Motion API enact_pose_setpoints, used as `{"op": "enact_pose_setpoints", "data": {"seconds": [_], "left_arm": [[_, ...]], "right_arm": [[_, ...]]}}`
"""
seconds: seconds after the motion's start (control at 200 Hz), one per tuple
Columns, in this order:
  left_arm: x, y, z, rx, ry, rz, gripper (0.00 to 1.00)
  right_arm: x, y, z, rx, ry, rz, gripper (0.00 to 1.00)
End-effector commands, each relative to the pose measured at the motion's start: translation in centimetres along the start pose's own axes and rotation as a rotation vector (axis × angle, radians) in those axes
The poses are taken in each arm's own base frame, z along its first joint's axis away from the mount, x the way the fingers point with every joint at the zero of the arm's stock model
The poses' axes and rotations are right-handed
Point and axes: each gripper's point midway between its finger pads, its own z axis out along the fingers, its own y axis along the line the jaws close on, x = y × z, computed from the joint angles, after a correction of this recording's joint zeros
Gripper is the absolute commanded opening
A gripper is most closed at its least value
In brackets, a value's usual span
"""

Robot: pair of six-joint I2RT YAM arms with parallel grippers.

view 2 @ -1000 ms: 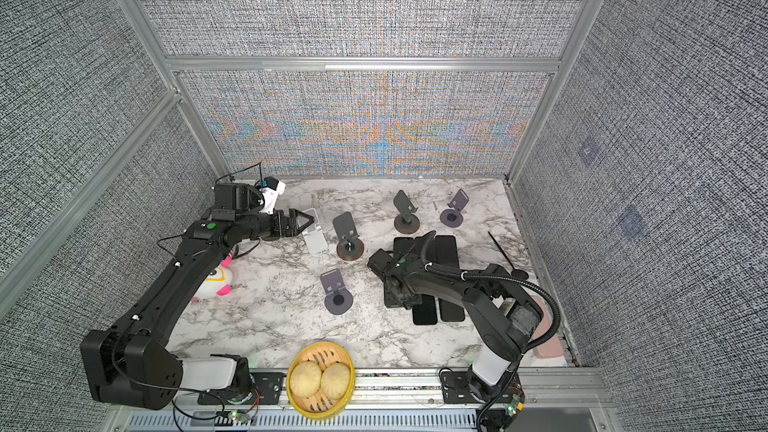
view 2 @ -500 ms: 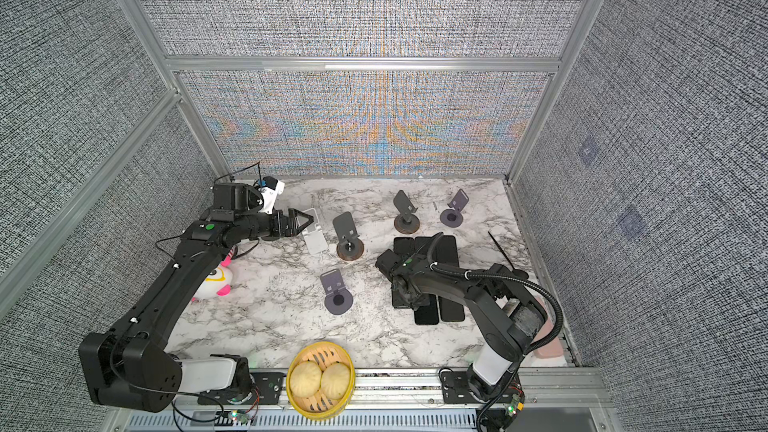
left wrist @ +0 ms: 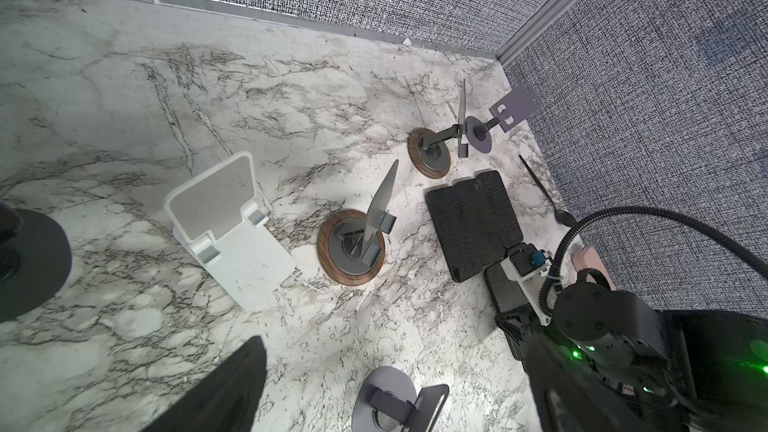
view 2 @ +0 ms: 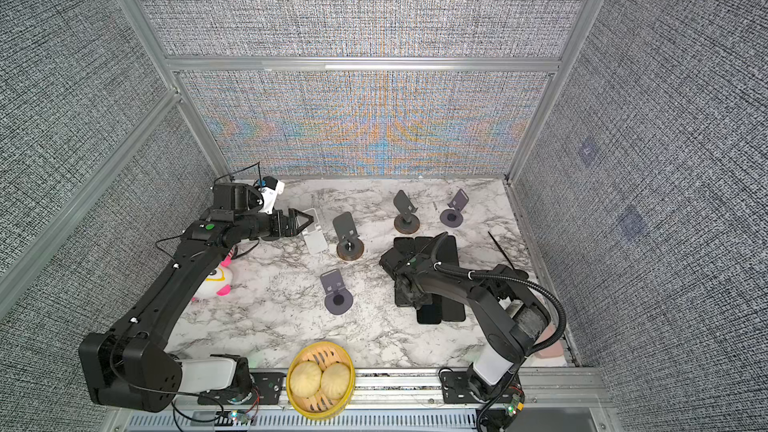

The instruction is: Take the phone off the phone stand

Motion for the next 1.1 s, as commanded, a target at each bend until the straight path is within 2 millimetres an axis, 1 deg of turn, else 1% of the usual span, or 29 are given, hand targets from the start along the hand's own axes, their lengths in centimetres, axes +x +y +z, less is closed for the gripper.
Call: {"op": "enact_pose_setpoints", "data": {"seconds": [0.0,0.085,0.145,0.185,0.305,0.405,0.6,0.66,0.685,0.735,0.79,0.82,0.89,1.005,1.095], "left_arm": [[-0.1,0.0,-0.1,-0.003,-0.004,0.013,0.98],[-0.1,0.0,-0.1,-0.002,-0.003,0.014,0.98],[-0.1,-0.1,-0.1,-0.002,-0.004,0.014,0.98],[-0.1,0.0,-0.1,-0.003,-0.004,0.014,0.98],[-0.1,0.1,-0.1,-0.010,-0.006,0.013,0.98],[0.0,0.3,0.0,-0.016,-0.001,0.011,0.98],[-0.2,0.1,-0.3,-0.018,-0.006,0.022,0.98],[-0.3,0.1,-0.6,-0.028,-0.013,0.029,0.98],[-0.3,0.1,-0.7,-0.032,-0.017,0.033,0.98],[-0.4,0.2,-0.9,-0.049,-0.023,0.042,0.98],[-0.4,0.5,-1.1,-0.075,-0.028,0.054,0.98],[-0.5,0.8,-1.3,-0.096,-0.030,0.057,0.98],[-0.5,1.4,-1.9,-0.148,-0.037,0.057,0.98],[-0.8,2.1,-3.4,-0.230,-0.092,0.067,0.98],[-1.6,2.7,-4.8,-0.309,-0.161,0.078,0.98]], "right_arm": [[0.4,-1.2,0.3,0.055,0.011,-0.013,0.05],[0.2,-1.1,0.1,0.049,0.001,-0.020,0.05],[-0.2,-0.9,-0.2,0.034,-0.016,-0.022,0.08],[-0.2,-0.8,-0.4,0.025,-0.019,-0.022,0.11],[-0.3,-0.7,-0.6,0.016,-0.017,-0.025,0.28],[-0.6,-0.1,-1.0,-0.012,-0.027,-0.023,0.38],[-1.9,0.6,-2.9,-0.038,-0.052,-0.042,0.47],[-1.9,0.6,-2.9,-0.040,-0.049,-0.051,0.51],[-2.9,1.2,-3.8,-0.062,-0.075,-0.047,0.54],[-3.3,1.5,-4.2,-0.073,-0.091,-0.057,0.64],[-4.0,1.3,-4.9,-0.061,-0.121,-0.081,0.74],[-4.4,1.1,-5.4,-0.053,-0.142,-0.100,0.82],[-5.4,0.8,-6.8,-0.048,-0.200,-0.140,0.98],[-6.7,1.2,-8.9,-0.113,-0.277,-0.158,0.99],[-7.4,1.5,-10.5,-0.159,-0.319,-0.145,0.99]]}}
